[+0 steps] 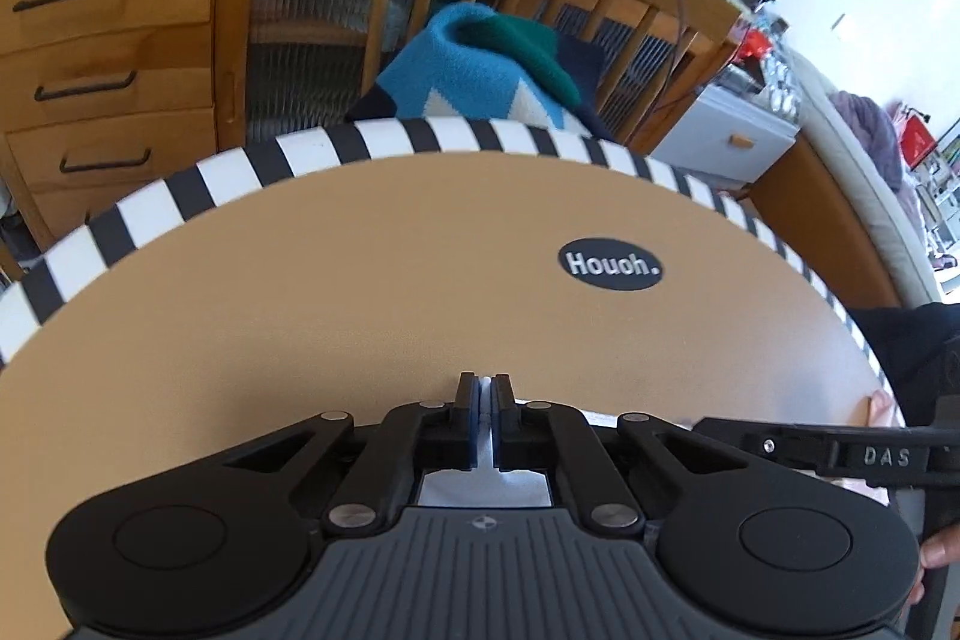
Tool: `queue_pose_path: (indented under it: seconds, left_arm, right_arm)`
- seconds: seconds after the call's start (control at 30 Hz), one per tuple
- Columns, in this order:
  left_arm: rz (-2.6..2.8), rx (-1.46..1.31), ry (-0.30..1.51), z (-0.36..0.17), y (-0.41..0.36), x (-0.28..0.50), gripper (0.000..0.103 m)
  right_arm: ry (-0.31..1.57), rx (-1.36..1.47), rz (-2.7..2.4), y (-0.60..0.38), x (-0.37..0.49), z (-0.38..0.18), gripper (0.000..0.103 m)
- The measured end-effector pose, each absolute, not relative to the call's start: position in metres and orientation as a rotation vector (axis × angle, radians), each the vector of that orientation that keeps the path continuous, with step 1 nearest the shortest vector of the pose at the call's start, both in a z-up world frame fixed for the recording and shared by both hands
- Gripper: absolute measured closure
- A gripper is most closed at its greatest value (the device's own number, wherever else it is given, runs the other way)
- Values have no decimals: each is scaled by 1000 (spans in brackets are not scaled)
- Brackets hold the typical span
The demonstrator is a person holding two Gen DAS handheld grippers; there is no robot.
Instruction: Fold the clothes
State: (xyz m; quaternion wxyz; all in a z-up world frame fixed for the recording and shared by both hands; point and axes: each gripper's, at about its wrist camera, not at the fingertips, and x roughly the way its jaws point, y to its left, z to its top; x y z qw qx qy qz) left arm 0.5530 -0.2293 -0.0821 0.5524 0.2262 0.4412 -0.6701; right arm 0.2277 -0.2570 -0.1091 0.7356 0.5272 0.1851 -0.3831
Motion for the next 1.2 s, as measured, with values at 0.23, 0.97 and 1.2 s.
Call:
queue_pose_path:
  seconds: [0.23, 0.97, 1.2]
  left_arm:
    - [-1608, 425, 1008, -34, -179, 561, 99]
    - [-1562, 453, 1026, -65, 85, 465, 98]
    - [-1593, 534, 965, -50, 125, 455, 74]
  right_arm:
    - [403, 1000, -780, -235, 231, -63, 99]
    - [797, 579, -553, -27, 224, -77, 93]
    - [853, 548, -499, 2, 205, -66, 76]
